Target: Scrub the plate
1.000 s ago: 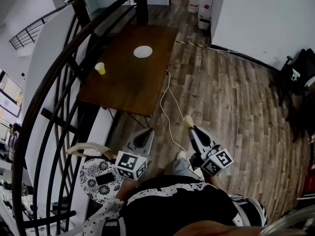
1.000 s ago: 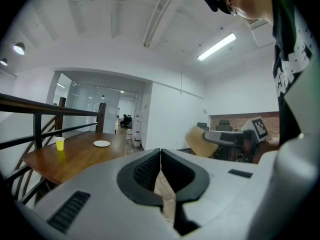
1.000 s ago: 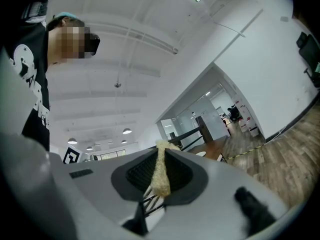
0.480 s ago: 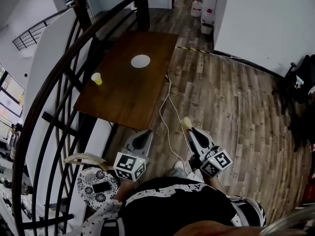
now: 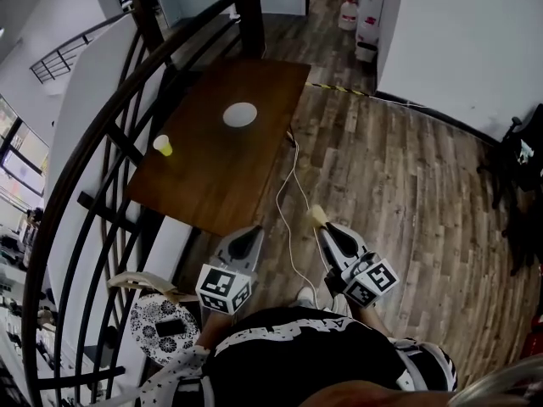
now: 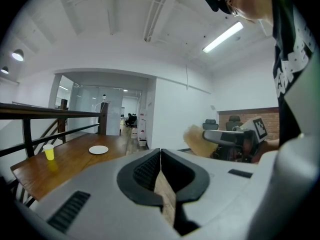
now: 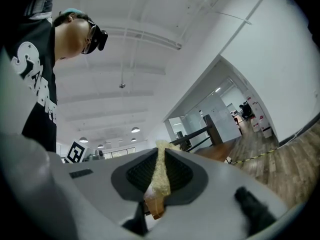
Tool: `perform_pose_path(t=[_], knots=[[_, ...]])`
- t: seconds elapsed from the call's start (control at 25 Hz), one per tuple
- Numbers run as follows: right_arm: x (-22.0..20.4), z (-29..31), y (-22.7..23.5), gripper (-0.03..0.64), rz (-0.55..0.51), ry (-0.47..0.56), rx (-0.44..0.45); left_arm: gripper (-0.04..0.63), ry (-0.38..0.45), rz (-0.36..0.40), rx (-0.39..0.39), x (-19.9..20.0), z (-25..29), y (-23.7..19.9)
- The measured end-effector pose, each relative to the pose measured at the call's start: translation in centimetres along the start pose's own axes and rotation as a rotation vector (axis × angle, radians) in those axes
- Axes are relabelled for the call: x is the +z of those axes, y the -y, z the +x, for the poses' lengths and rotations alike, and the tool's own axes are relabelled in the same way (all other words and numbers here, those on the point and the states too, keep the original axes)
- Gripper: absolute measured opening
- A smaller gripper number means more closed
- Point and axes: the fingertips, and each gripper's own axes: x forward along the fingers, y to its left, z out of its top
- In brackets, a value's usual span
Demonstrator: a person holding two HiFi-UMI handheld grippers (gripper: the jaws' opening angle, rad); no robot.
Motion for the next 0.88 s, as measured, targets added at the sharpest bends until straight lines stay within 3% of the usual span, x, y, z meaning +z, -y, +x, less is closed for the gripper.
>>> perform_pose_path(t=[0.4,0.88], knots=[[0.7,0.8,3.6,0.049,-0.032,-0.011,0.06,0.014,-0.015,0.012,0.047,0.7,3.6,0.2],[1.0,0.0,6.8,0.049,-0.006,-0.03,0.093,0.015,-0.034,0.03,0.035,1.3,7.9,2.6]])
